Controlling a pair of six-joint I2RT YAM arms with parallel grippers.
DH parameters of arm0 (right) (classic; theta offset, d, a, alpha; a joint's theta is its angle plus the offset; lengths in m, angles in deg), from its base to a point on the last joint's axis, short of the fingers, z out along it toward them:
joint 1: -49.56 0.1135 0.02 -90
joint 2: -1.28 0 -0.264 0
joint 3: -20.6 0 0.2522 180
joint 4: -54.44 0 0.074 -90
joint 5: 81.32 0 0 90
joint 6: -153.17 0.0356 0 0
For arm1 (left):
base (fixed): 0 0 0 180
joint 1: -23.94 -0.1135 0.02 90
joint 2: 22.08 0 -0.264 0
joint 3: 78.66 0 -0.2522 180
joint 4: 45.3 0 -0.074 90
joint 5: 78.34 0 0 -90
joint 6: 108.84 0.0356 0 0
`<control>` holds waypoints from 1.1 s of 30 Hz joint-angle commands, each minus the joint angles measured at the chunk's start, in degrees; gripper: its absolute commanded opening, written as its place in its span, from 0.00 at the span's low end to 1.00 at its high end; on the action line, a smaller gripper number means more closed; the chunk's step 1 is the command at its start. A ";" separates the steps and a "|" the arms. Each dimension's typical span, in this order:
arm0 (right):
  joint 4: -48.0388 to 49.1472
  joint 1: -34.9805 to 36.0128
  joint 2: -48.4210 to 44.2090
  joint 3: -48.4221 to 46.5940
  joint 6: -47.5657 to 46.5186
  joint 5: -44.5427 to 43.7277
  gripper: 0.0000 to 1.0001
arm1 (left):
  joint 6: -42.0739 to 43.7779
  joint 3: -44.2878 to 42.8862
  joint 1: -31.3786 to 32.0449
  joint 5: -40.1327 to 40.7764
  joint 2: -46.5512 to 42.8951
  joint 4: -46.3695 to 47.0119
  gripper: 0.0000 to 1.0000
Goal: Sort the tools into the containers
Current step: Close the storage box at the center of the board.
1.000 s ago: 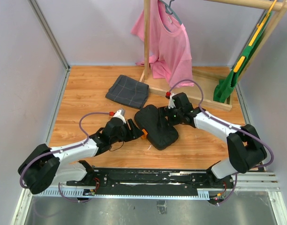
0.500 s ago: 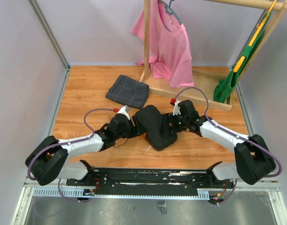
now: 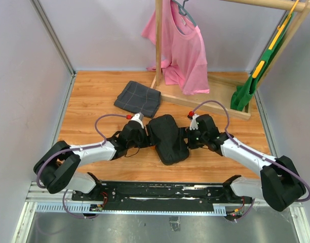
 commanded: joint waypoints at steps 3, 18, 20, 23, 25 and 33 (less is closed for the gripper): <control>-5.10 2.17 -4.36 0.10 2.47 -1.85 0.90 | 2.05 -3.27 0.24 -0.71 -0.09 -1.16 0.64; -7.20 2.20 -3.49 -3.80 0.49 -9.89 0.92 | -5.22 -4.48 0.39 3.96 -4.53 -11.06 0.71; -6.77 2.21 -3.44 -3.53 0.67 -9.88 0.92 | -6.38 -4.71 0.62 4.26 -4.35 -11.96 0.76; -6.73 2.19 -3.14 -3.47 0.64 -9.88 0.92 | -7.77 -4.72 1.29 4.48 -3.77 -11.88 0.77; -6.74 2.16 -3.01 -3.48 0.72 -9.71 0.92 | -8.12 -4.66 1.54 4.36 -3.33 -11.51 0.77; -6.58 2.17 -2.78 -3.49 0.69 -9.22 0.92 | -8.92 -4.67 1.63 3.87 -1.53 -10.21 0.75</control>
